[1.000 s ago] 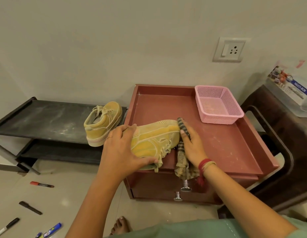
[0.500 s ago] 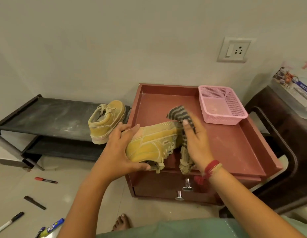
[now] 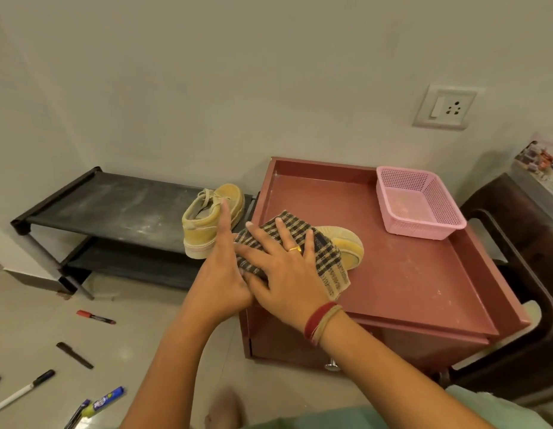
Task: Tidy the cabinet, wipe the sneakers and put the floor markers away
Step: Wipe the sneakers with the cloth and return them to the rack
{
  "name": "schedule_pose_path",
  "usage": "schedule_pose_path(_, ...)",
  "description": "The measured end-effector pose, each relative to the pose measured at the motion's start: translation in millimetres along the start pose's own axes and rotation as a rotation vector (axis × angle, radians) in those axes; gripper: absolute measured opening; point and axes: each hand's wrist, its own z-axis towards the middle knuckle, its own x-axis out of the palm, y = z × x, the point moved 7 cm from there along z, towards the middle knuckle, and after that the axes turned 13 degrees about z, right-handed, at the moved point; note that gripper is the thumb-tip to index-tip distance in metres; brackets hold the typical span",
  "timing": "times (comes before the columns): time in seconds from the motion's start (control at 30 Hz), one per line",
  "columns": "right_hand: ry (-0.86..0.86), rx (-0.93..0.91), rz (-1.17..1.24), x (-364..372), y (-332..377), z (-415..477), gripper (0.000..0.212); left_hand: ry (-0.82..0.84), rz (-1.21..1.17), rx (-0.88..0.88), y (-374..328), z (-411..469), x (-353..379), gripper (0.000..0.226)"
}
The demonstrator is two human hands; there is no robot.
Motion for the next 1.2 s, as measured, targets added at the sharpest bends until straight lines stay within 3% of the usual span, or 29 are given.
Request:
schedule_pose_path(0.2, -0.018, 0.055, 0.056, -3, -25, -10, 0.045, 0.065, 0.04, 0.04, -4, 0, -2, 0.136)
schedule_pose_path(0.33, -0.091, 0.21, 0.084, -25, -89, -17, 0.049, 0.055, 0.21, 0.07, -4, 1, -3, 0.106)
schedule_pose_path(0.4, -0.151, 0.314, 0.234, -35, -125, -19, 0.048, 0.048, 0.239, 0.064, -5, 1, -3, 0.098)
schedule_pose_path(0.47, -0.285, 0.475, 0.542, -46, -155, -23, 0.041, 0.039, 0.233, 0.056, -8, -1, -2, 0.099)
schedule_pose_path(0.53, -0.41, 0.533, 0.644, -56, -156, -26, 0.042, 0.036, 0.231, 0.06, -11, -2, -2, 0.102)
schedule_pose_path(0.6, -0.439, 0.403, 0.609, -63, -117, -19, 0.05, 0.025, 0.211, 0.046, -12, -1, -5, 0.109)
schedule_pose_path(0.7, -0.17, 0.117, 0.389, -37, -34, -2, 0.046, -0.005, 0.112, 0.042, -14, 0, -8, 0.112)
schedule_pose_path(0.8, -0.024, 0.033, 0.115, -2, -8, -5, 0.045, -0.008, 0.078, 0.069, -20, -2, -9, 0.102)
schedule_pose_path(1.03, -0.078, 0.229, 0.06, -14, -84, -21, 0.058, 0.001, 0.17, 0.103, -18, 0, -9, 0.1)
schedule_pose_path(1.2, -0.182, 0.459, 0.269, -34, -126, -30, 0.061, 0.009, 0.221, 0.049, -14, 1, -6, 0.088)
